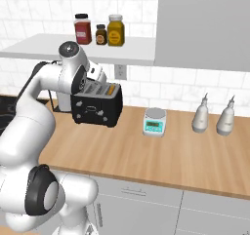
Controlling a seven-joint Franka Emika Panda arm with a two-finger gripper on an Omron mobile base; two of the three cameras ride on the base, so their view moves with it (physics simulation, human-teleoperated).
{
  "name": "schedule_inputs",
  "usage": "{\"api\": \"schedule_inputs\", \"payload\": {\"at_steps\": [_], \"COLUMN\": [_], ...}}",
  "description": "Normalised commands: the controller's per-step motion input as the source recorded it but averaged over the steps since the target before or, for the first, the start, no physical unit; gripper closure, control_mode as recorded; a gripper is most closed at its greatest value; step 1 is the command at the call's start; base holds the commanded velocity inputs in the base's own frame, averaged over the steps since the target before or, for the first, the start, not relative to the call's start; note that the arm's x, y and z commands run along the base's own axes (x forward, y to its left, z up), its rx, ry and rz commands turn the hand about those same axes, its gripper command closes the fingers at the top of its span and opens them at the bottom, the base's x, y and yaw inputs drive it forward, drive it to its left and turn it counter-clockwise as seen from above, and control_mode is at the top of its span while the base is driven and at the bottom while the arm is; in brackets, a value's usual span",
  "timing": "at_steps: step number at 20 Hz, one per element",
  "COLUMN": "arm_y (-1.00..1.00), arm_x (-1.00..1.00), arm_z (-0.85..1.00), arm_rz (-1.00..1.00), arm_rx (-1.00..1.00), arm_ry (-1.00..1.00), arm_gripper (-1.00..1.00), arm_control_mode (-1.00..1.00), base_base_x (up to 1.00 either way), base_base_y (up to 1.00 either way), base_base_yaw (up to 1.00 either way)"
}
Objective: Start the toaster. Once the lever pops up, take the bread to the plate on the dining counter.
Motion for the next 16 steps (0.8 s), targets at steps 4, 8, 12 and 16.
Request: {"api": "schedule_inputs", "payload": {"at_steps": [4, 8, 12, 16], "arm_y": [0.00, 0.00, 0.00, 0.00], "arm_x": [0.00, 0.00, 0.00, 0.00], "arm_z": [0.00, 0.00, 0.00, 0.00], "arm_rz": [0.00, 0.00, 0.00, 0.00], "arm_rx": [0.00, 0.00, 0.00, 0.00], "arm_ry": [0.00, 0.00, 0.00, 0.00], "arm_gripper": [-1.00, -1.00, -1.00, -1.00], "arm_control_mode": [-1.00, -1.00, -1.00, -1.00], "base_base_x": [0.00, 0.00, 0.00, 0.00], "base_base_y": [0.00, 0.00, 0.00, 0.00], "base_base_yaw": [0.00, 0.00, 0.00, 0.00]}}
